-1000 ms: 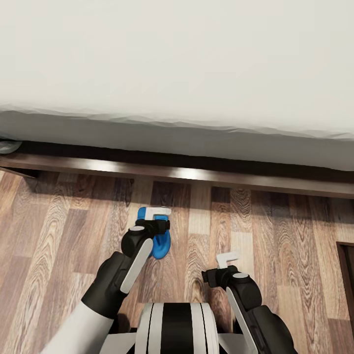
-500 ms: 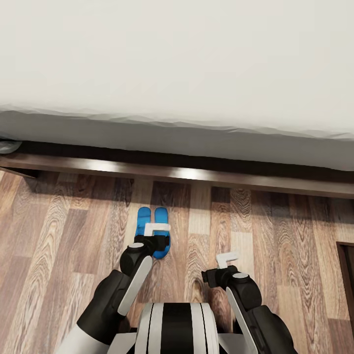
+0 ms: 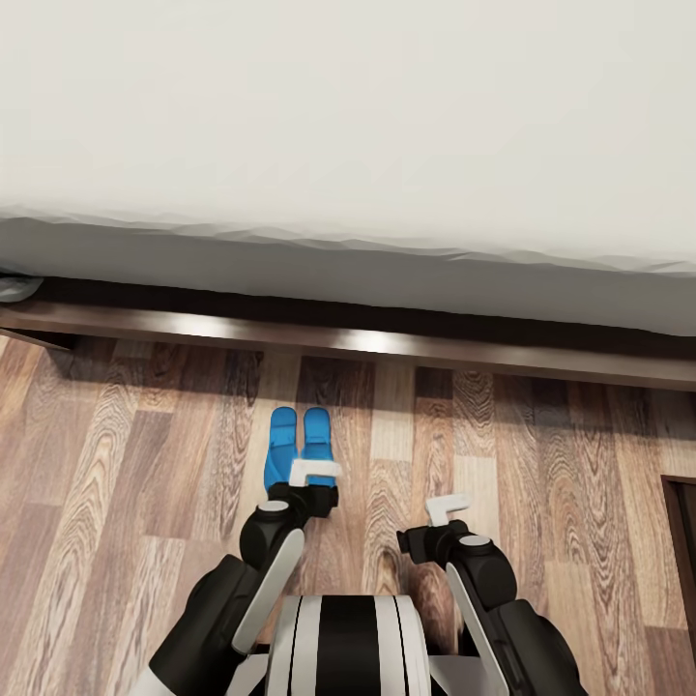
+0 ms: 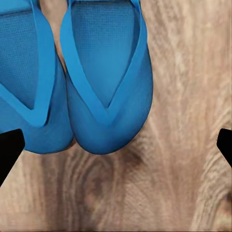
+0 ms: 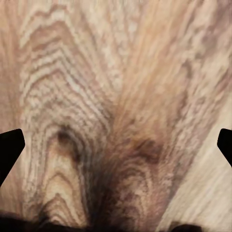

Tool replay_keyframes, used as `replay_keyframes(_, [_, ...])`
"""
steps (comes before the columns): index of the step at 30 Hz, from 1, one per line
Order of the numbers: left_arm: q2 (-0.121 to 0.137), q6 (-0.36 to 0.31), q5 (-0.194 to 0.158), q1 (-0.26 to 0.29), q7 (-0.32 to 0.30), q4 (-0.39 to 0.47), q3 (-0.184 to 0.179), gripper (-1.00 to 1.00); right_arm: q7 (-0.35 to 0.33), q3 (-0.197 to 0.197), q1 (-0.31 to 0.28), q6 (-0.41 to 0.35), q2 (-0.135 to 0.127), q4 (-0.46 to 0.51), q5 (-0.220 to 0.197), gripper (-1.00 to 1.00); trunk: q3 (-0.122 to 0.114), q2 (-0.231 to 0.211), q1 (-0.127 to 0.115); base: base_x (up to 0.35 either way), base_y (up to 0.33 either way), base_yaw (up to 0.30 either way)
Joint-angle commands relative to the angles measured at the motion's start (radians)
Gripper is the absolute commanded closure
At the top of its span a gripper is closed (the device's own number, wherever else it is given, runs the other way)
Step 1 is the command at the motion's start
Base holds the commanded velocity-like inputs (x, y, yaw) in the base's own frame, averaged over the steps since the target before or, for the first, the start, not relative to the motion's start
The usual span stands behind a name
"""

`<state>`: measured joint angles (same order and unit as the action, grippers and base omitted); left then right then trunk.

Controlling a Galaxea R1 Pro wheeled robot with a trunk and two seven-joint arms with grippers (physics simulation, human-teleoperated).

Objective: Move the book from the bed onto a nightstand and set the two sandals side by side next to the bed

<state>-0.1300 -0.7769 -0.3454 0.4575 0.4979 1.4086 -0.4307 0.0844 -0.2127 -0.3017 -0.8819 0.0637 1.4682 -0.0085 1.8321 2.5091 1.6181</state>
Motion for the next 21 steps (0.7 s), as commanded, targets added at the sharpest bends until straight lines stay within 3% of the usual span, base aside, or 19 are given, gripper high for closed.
replay_keyframes(1, [0.000,-0.001,-0.010,-0.003,0.010,0.001,-0.004,-1.00,0.005,-0.001,0.000,-0.005,0.000,0.001,-0.002,-1.00,0.000,0.000,0.000,0.000,0.000,0.000])
replay_keyframes(10, [0.001,0.010,-0.008,-0.024,0.010,0.000,-0.015,-1.00,0.002,-0.001,-0.001,-0.003,0.000,0.003,-0.002,-1.00,0.000,0.000,0.000,0.000,0.000,0.000])
replay_keyframes(21, [0.001,0.024,-0.006,-0.033,0.003,-0.003,-0.024,-1.00,0.005,-0.001,0.001,0.058,-0.001,-0.002,-0.002,-1.00,0.000,0.000,0.000,0.000,0.000,0.000])
